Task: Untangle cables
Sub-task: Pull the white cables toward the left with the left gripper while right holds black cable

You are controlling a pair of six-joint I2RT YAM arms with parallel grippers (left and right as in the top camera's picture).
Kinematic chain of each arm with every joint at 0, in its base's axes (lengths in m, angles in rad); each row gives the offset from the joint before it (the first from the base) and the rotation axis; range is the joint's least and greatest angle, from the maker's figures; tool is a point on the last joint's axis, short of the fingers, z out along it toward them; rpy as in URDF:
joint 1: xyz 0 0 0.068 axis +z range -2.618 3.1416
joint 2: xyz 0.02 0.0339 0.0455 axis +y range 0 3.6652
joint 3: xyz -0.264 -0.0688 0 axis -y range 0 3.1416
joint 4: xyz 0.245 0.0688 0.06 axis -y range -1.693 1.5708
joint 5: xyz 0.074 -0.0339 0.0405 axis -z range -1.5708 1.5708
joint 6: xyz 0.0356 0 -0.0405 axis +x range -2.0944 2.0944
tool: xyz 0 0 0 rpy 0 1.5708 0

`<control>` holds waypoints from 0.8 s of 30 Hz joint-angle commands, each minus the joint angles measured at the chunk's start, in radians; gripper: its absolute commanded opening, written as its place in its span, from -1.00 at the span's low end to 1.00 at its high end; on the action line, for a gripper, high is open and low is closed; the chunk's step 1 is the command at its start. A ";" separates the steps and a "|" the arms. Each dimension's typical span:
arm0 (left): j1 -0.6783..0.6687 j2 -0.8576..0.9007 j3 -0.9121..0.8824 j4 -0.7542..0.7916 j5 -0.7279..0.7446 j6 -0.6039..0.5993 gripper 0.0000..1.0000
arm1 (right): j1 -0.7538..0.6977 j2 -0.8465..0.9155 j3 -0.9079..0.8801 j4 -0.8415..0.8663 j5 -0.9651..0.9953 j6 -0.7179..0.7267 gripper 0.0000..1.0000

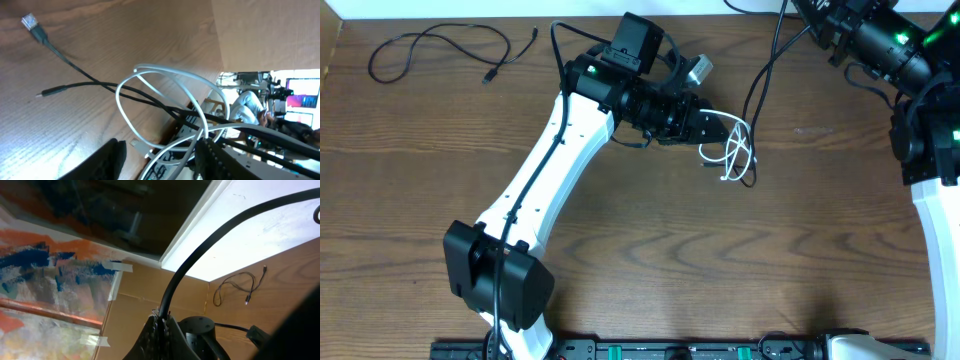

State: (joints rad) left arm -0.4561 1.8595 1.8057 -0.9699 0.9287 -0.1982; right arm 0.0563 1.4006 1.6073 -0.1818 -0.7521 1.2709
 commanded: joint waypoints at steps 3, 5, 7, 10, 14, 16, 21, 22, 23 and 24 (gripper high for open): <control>0.000 0.011 -0.004 -0.032 -0.005 0.023 -0.05 | -0.004 0.000 0.002 0.006 0.005 -0.019 -0.97; 0.000 0.011 -0.004 -0.044 0.035 0.027 0.01 | -0.005 0.000 0.002 0.006 0.031 -0.031 -0.97; 0.000 0.011 -0.004 -0.047 0.069 0.037 0.16 | -0.004 0.000 0.002 0.005 0.055 -0.031 -0.97; 0.000 0.011 -0.004 -0.055 0.084 0.075 0.26 | -0.004 0.000 0.002 0.006 0.070 -0.030 -0.97; 0.000 0.011 -0.004 -0.062 0.084 0.102 0.27 | -0.004 0.000 0.002 0.006 0.072 -0.030 -0.97; 0.000 0.011 -0.004 -0.062 0.084 0.102 0.23 | -0.004 0.000 0.002 0.006 0.069 -0.029 -0.97; -0.004 0.011 -0.004 -0.062 0.083 0.102 0.00 | -0.004 0.000 0.002 0.006 0.069 -0.026 -0.97; -0.008 0.011 -0.004 -0.062 0.080 0.103 -0.03 | -0.004 0.000 0.002 0.006 0.069 -0.024 -0.97; -0.013 0.011 -0.004 -0.062 0.080 0.112 -0.03 | -0.004 0.000 0.002 0.006 0.069 -0.017 -0.97; -0.019 0.011 -0.004 -0.062 0.077 0.117 -0.04 | -0.004 0.000 0.002 0.006 0.069 -0.014 -0.97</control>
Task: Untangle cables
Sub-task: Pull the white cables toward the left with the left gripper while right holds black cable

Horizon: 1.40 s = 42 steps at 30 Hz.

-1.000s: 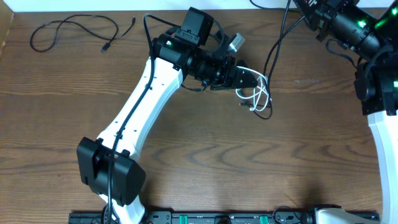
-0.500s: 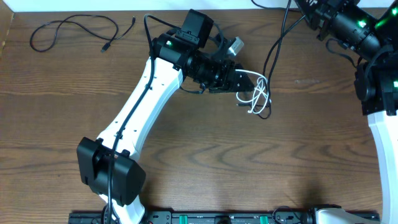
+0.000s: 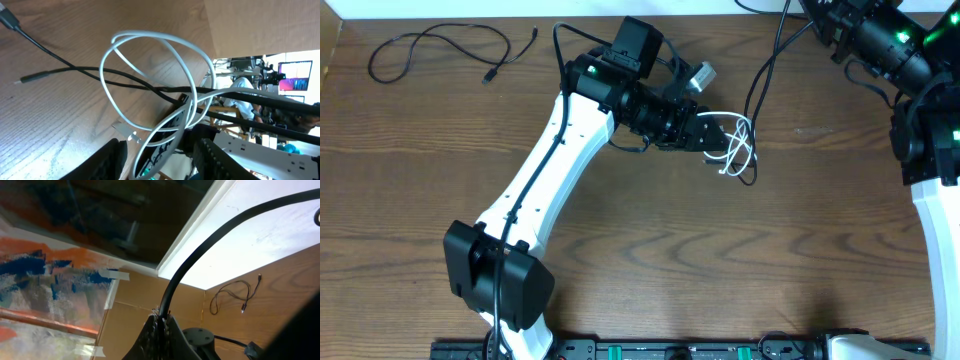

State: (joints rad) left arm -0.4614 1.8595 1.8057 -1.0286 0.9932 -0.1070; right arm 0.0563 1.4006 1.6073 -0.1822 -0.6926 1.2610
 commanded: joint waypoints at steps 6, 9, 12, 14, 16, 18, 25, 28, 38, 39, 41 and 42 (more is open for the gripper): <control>-0.035 0.011 -0.004 0.010 -0.075 0.025 -0.60 | -0.004 0.000 0.002 0.006 0.004 -0.005 -0.98; -0.033 0.011 -0.004 0.017 -0.075 0.024 -0.85 | -0.004 0.000 0.002 0.005 0.002 -0.005 -0.97; -0.025 0.011 -0.004 0.025 -0.088 0.024 -0.85 | -0.004 0.000 0.002 -0.008 0.002 -0.006 -0.97; -0.018 0.011 -0.004 0.023 -0.126 0.023 -0.85 | -0.004 0.000 0.002 -0.025 0.004 -0.019 -0.98; -0.011 0.011 -0.004 0.014 -0.199 0.020 -0.85 | -0.005 0.000 0.002 -0.048 0.030 -0.041 -0.98; -0.006 0.011 -0.004 -0.006 -0.315 0.020 -0.85 | -0.005 0.000 0.002 -0.076 0.064 -0.055 -0.97; -0.002 0.011 -0.025 -0.070 -0.792 -0.064 -0.85 | -0.043 0.000 0.002 -0.055 0.083 -0.061 -0.97; 0.008 0.011 -0.043 -0.070 -0.834 -0.066 -0.85 | -0.069 0.000 0.002 -0.032 0.067 -0.061 -0.97; 0.162 0.011 -0.106 -0.067 -0.991 -0.159 -0.85 | -0.214 0.000 0.002 -0.040 0.011 -0.066 -0.98; 0.186 0.011 -0.112 -0.067 -0.990 -0.164 -0.85 | -0.233 0.000 0.002 -0.050 0.007 -0.067 -0.97; 0.237 0.011 -0.119 -0.070 -0.990 -0.188 -0.85 | -0.267 0.000 0.002 -0.077 0.003 -0.082 -0.98; 0.258 0.011 -0.121 -0.071 -0.984 -0.192 -0.85 | -0.278 0.000 0.002 -0.090 0.003 -0.089 -0.98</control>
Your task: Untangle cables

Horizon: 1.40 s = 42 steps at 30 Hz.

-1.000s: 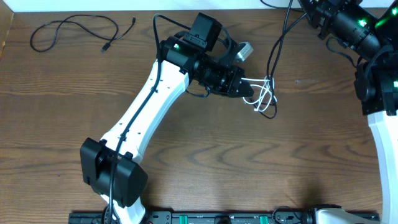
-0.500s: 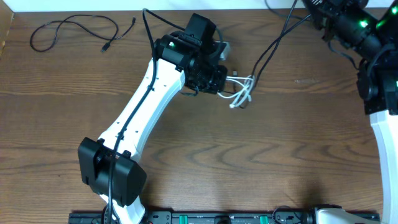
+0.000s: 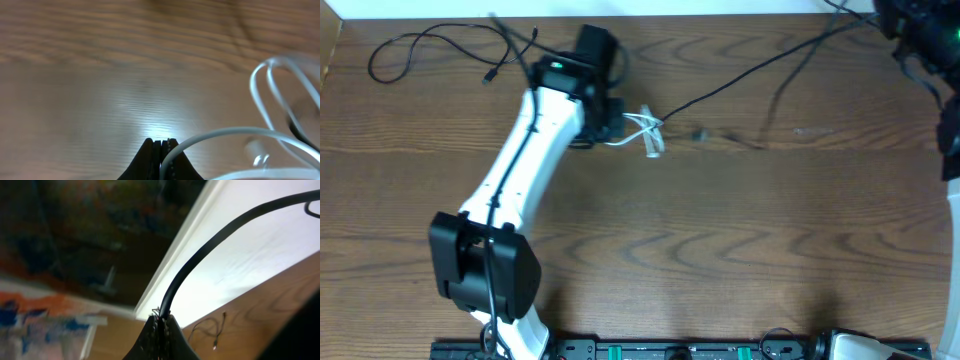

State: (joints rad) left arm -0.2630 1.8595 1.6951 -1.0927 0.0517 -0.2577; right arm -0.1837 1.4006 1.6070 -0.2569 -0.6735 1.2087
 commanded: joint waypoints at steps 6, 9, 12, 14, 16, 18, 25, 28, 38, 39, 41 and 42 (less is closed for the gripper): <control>0.137 0.011 -0.011 0.001 -0.011 -0.058 -0.85 | -0.055 0.000 0.003 -0.050 -0.017 -0.066 -0.97; 0.161 0.011 -0.011 0.009 -0.019 -0.108 -0.85 | -0.058 0.000 0.003 -0.050 0.003 -0.066 -0.98; 0.181 0.011 -0.011 0.008 -0.118 -0.210 -0.85 | -0.073 0.000 0.003 -0.055 0.055 -0.069 -0.97; 0.192 0.011 -0.015 0.008 -0.209 -0.257 -0.85 | -0.093 0.000 0.003 -0.072 0.078 -0.073 -0.97; 0.203 0.011 -0.024 0.009 -0.293 -0.295 -0.84 | -0.122 0.000 0.003 -0.094 0.080 -0.084 -0.97; 0.216 0.011 -0.035 0.010 -0.338 -0.298 -0.85 | -0.149 0.000 0.003 -0.122 0.081 -0.102 -0.97; 0.262 0.011 -0.051 0.021 -0.352 -0.298 -0.85 | -0.229 0.000 0.003 -0.187 0.095 -0.141 -0.97; 0.267 0.011 -0.051 0.023 -0.333 -0.297 -0.85 | -0.239 0.000 0.003 -0.200 0.097 -0.161 -0.97; 0.249 0.011 -0.051 0.070 0.161 -0.063 -0.85 | -0.230 0.000 0.003 -0.249 0.110 -0.178 -0.97; 0.240 0.011 -0.051 0.082 0.295 0.002 -0.85 | -0.224 0.000 0.003 -0.253 0.109 -0.178 -0.98; 0.221 0.011 -0.051 0.093 0.472 0.082 -0.85 | -0.213 0.000 0.003 -0.253 0.106 -0.178 -0.97; 0.210 0.011 -0.051 0.095 0.549 0.113 -0.85 | -0.206 0.000 0.003 -0.253 0.106 -0.178 -0.97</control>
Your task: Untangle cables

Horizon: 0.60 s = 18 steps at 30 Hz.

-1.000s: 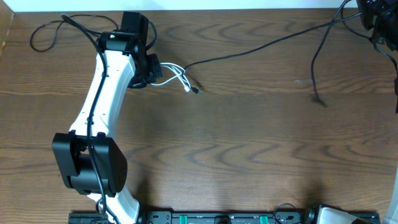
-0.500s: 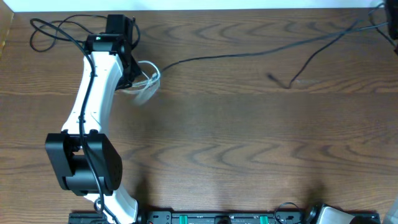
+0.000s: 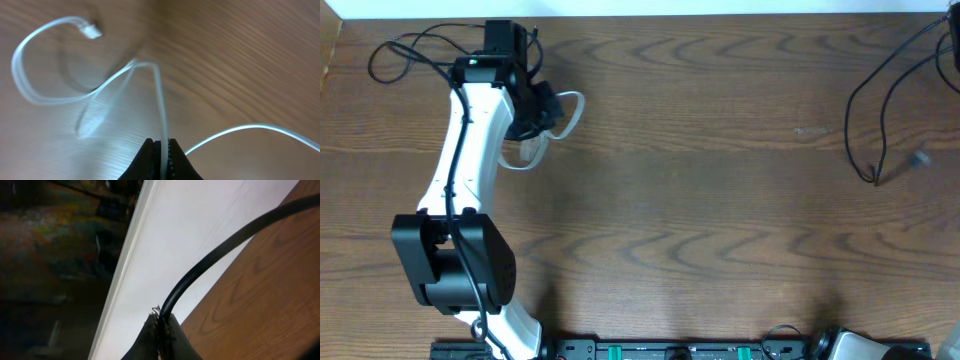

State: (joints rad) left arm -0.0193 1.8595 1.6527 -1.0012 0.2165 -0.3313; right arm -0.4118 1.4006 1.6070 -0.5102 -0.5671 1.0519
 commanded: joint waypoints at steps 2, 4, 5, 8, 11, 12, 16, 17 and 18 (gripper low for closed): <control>-0.063 0.011 -0.009 0.007 0.512 0.236 -0.85 | 0.036 0.000 0.003 0.001 0.000 -0.021 -0.97; -0.101 0.007 -0.007 0.011 0.612 0.257 -0.85 | 0.047 0.000 0.003 0.001 0.000 -0.022 -0.97; -0.121 0.004 -0.006 0.016 0.640 0.257 -0.85 | 0.051 0.000 0.003 0.000 0.000 -0.021 -0.98; -0.180 -0.013 -0.005 0.040 0.687 0.256 -0.85 | 0.059 0.000 0.003 0.002 0.000 -0.021 -0.97; -0.224 -0.037 -0.005 0.057 0.653 0.235 -0.85 | 0.060 0.000 0.003 0.002 0.000 -0.024 -0.97; -0.232 -0.040 -0.005 0.061 0.602 0.190 -0.85 | 0.060 0.000 0.003 0.002 0.000 -0.036 -0.97; -0.243 -0.041 -0.006 0.047 0.418 0.068 -0.85 | 0.060 0.000 0.003 -0.003 0.000 -0.053 -0.97; -0.248 -0.040 -0.007 0.042 0.423 0.067 -0.85 | 0.060 0.000 0.003 -0.003 -0.001 -0.055 -0.98; -0.254 -0.040 -0.007 0.038 0.430 0.067 -0.85 | 0.060 0.000 0.003 -0.003 -0.002 -0.055 -0.97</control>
State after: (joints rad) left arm -0.2695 1.8484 1.6505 -0.9516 0.7136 -0.2089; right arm -0.3565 1.4006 1.6070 -0.5125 -0.5678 1.0290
